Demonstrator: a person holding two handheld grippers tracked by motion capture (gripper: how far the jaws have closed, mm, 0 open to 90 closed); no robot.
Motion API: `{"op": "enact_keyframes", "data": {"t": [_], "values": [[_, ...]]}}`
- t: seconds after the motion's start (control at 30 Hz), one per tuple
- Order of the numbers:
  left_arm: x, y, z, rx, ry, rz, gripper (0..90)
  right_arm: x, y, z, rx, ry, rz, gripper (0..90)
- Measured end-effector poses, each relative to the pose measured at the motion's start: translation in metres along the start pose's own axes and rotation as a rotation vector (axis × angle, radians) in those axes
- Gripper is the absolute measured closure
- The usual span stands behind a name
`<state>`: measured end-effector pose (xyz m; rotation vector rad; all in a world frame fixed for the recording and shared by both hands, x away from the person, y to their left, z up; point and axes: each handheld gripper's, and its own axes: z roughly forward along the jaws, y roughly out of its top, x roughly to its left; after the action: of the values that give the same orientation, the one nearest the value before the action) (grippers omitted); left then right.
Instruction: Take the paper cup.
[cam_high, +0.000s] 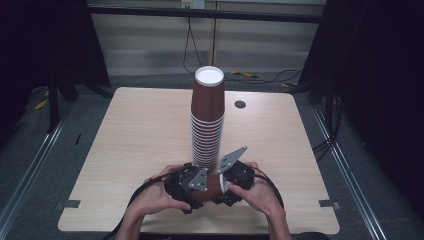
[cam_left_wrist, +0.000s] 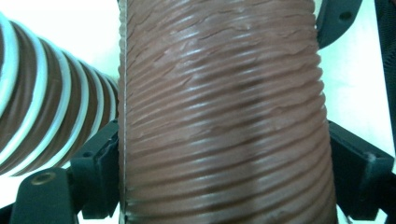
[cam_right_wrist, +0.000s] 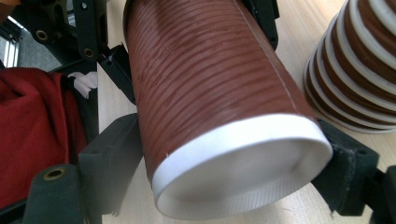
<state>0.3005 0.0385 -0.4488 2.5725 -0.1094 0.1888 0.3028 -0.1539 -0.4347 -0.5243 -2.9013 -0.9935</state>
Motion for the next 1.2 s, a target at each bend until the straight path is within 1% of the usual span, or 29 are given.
{"op": "enact_keyframes", "data": {"t": [0.07, 0.17, 0.2, 0.23, 0.27, 0.33, 0.37, 0.43, 0.53, 0.57, 0.6, 0.63, 0.67, 0.7, 0.73, 0.8, 0.87, 0.9, 0.97, 1.03, 1.07, 1.13, 1.2], "values": [[-0.001, 0.000, 0.000, 0.002, 0.003, 0.000, 13.7, 0.000, 0.000, 0.001, 0.000, 0.005, -0.001, 17.9], [-0.001, 0.001, 0.000, -0.005, -0.005, 0.009, 13.6, 0.000, 0.000, 0.001, -0.004, 0.011, -0.003, 18.1], [-0.001, 0.002, 0.001, -0.001, -0.006, 0.014, 13.6, 0.000, 0.001, 0.001, -0.013, 0.021, -0.016, 18.7], [-0.002, 0.002, 0.001, -0.002, -0.006, 0.015, 13.6, 0.001, 0.001, 0.001, -0.014, 0.024, -0.013, 18.8], [-0.002, 0.001, 0.002, -0.002, -0.003, 0.014, 13.6, 0.001, 0.001, 0.001, -0.007, 0.019, -0.015, 19.1], [-0.002, 0.001, 0.002, -0.006, -0.008, 0.012, 13.5, 0.001, 0.001, 0.000, -0.009, 0.015, -0.019, 19.3], [-0.001, 0.001, 0.002, -0.006, -0.003, 0.020, 13.3, 0.001, 0.001, 0.000, -0.007, 0.024, -0.022, 20.0], [-0.001, 0.000, 0.002, -0.013, -0.019, 0.017, 12.7, -0.001, 0.001, 0.000, -0.003, 0.033, -0.010, 20.1], [-0.001, -0.003, 0.003, -0.025, -0.027, 0.030, 11.6, -0.002, 0.002, 0.000, 0.004, 0.053, -0.011, 21.0], [-0.001, -0.004, 0.003, -0.038, -0.029, 0.025, 11.3, -0.002, 0.002, -0.001, 0.003, 0.055, -0.017, 21.4], [-0.001, -0.004, 0.003, -0.038, -0.029, 0.025, 11.2, -0.002, 0.002, -0.001, 0.003, 0.055, -0.017, 21.4], [0.000, -0.005, 0.002, -0.054, -0.034, 0.019, 11.1, -0.002, 0.002, -0.002, -0.009, 0.057, -0.021, 21.7], [0.000, -0.006, 0.002, -0.059, -0.033, 0.022, 11.1, -0.001, 0.002, -0.003, -0.010, 0.056, -0.024, 21.8], [0.000, -0.006, 0.001, -0.069, -0.036, 0.016, 11.1, -0.001, 0.002, -0.004, -0.012, 0.055, -0.026, 21.8], [0.000, -0.006, 0.001, -0.072, -0.034, 0.029, 11.0, -0.001, 0.003, -0.004, -0.006, 0.057, -0.024, 21.9], [0.000, -0.007, -0.001, -0.070, -0.045, 0.020, 10.8, -0.001, 0.002, -0.004, -0.012, 0.063, -0.026, 22.0], [0.000, -0.008, -0.001, -0.094, -0.048, 0.017, 10.8, -0.001, 0.002, -0.004, -0.015, 0.067, -0.029, 22.0], [0.001, -0.008, -0.002, -0.101, -0.057, 0.015, 10.8, -0.001, 0.002, -0.005, -0.014, 0.068, -0.031, 22.0], [0.002, -0.009, -0.004, -0.127, -0.056, -0.006, 11.0, -0.001, 0.002, -0.005, -0.020, 0.074, -0.029, 22.0], [0.002, -0.009, -0.007, -0.147, -0.059, -0.012, 11.4, -0.001, 0.002, -0.004, -0.021, 0.076, -0.027, 22.1], [0.003, -0.009, -0.008, -0.161, -0.059, -0.009, 11.9, -0.001, 0.002, -0.004, -0.023, 0.074, -0.028, 22.1], [0.003, -0.010, -0.009, -0.166, -0.059, -0.016, 12.0, -0.001, 0.002, -0.005, -0.029, 0.081, -0.027, 22.1], [0.004, -0.011, -0.011, -0.199, -0.065, -0.012, 12.1, -0.001, 0.002, -0.006, -0.030, 0.082, -0.031, 22.1]]}}
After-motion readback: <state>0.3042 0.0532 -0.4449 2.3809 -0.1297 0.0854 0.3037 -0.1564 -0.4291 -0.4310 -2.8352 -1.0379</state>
